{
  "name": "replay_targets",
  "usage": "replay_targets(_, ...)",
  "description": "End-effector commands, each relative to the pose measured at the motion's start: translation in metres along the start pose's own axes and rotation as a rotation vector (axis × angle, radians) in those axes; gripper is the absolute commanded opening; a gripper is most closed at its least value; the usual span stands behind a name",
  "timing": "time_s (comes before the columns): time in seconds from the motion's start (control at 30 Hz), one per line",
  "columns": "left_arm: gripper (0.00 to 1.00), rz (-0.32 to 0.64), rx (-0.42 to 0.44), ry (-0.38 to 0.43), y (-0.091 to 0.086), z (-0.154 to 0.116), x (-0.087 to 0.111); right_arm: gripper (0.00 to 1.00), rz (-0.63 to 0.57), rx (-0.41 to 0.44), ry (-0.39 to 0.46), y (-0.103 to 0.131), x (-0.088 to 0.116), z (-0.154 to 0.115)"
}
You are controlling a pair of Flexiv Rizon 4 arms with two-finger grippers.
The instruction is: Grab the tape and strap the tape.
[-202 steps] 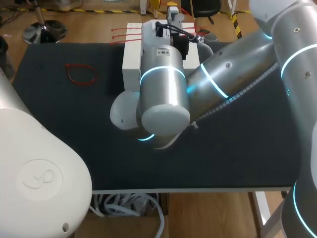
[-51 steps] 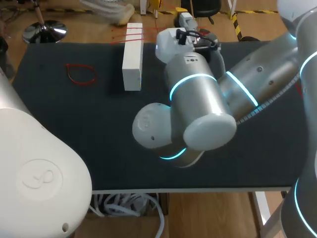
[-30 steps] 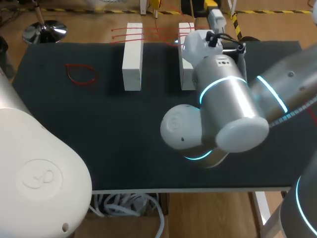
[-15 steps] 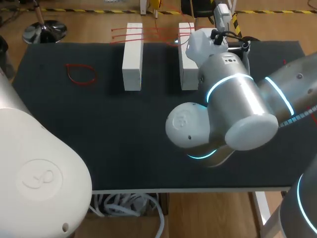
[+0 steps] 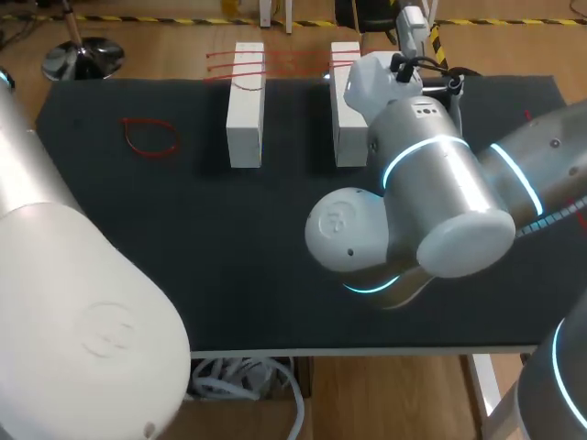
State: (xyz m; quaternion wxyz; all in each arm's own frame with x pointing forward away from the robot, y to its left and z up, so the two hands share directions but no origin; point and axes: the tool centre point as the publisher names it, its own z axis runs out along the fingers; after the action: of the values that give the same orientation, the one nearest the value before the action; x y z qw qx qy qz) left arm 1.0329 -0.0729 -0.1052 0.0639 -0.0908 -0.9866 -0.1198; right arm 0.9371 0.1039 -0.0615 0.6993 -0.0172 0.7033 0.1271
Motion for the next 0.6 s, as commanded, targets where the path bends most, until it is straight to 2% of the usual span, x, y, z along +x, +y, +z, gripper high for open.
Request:
replay_targets(0.03, 0.00, 0.007, -0.047, 0.253, 0.013, 0.015, -0.020, 1.00, -0.002, -0.002, 0.009, -0.001, -0.003, 0.000)
replay_targets(0.07, 0.00, 0.031, -0.049, 0.300, 0.018, 0.023, -0.022, 1.00, -0.002, -0.002, 0.009, -0.001, -0.003, 0.000)
replay_targets(0.13, 0.00, 0.008, 0.026, 0.376, 0.027, 0.034, -0.024, 1.00, -0.002, -0.002, 0.009, -0.001, -0.003, 0.000)
replay_targets(0.17, 0.00, 0.027, 0.012, 0.396, 0.030, 0.038, -0.026, 1.00, -0.002, -0.002, 0.009, -0.001, -0.003, 0.000)
replay_targets(0.2, 0.00, 0.027, -0.019, 0.410, 0.034, 0.042, -0.028, 1.00, -0.002, -0.002, 0.009, -0.001, -0.003, 0.000)
replay_targets(0.4, 0.00, -0.006, -0.039, 0.480, 0.066, 0.068, -0.041, 1.00, -0.002, -0.002, 0.009, -0.001, -0.003, 0.000)
replay_targets(0.6, 0.00, -0.051, -0.042, 0.571, 0.105, 0.088, -0.047, 1.00, -0.002, -0.002, 0.009, -0.001, -0.003, 0.000)
